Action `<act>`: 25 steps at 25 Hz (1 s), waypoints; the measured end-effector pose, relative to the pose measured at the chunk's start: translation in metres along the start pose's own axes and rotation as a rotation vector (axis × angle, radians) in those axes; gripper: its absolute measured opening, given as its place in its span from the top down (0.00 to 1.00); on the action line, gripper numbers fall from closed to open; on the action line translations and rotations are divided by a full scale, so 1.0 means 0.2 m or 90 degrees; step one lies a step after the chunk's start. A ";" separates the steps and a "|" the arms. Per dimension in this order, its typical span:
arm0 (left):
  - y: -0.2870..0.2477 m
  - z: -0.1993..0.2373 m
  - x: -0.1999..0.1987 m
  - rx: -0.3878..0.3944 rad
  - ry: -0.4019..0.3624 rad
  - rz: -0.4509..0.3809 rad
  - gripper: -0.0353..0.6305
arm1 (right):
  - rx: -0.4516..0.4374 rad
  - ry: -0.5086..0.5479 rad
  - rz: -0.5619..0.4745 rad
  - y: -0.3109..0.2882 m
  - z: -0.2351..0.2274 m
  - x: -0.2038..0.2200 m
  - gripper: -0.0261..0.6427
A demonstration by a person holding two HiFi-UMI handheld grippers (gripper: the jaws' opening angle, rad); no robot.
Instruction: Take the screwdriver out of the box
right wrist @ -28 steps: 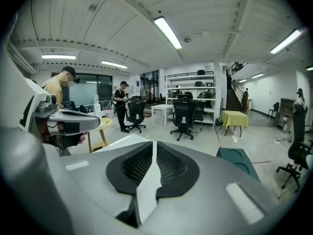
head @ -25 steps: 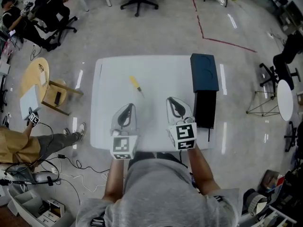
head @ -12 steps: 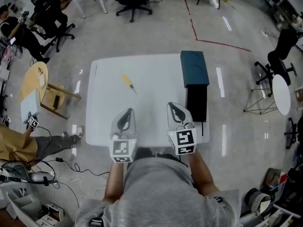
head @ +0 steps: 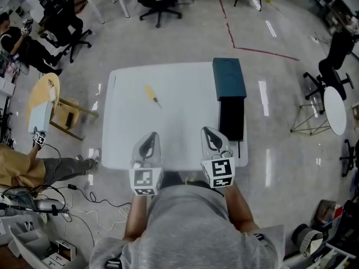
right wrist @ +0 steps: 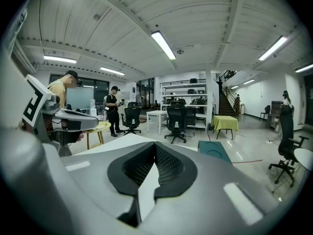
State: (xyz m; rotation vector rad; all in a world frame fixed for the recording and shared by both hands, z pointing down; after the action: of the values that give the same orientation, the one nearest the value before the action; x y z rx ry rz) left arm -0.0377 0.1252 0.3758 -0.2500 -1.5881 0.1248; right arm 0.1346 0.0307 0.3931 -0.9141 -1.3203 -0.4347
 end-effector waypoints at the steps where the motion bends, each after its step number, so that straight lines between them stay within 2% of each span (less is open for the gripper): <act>1: 0.00 -0.01 0.00 0.000 -0.001 0.001 0.93 | 0.001 0.001 0.001 0.01 0.00 0.00 0.96; 25: -0.02 -0.03 -0.01 0.004 -0.007 0.008 0.93 | -0.005 -0.009 -0.007 0.00 -0.01 -0.01 0.96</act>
State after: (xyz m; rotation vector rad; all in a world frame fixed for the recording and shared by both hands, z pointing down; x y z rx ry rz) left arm -0.0319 0.1213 0.3757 -0.2551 -1.5964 0.1403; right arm 0.1363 0.0282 0.3906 -0.9190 -1.3378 -0.4425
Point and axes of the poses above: the fingertips, and each gripper's own axes: y backward along the fingers, z to its left, x out of its underside, the point moved 5 cm from there along y, backward along the fingers, and after that the axes turned 1 degree about -y, right-handed, at the moved point
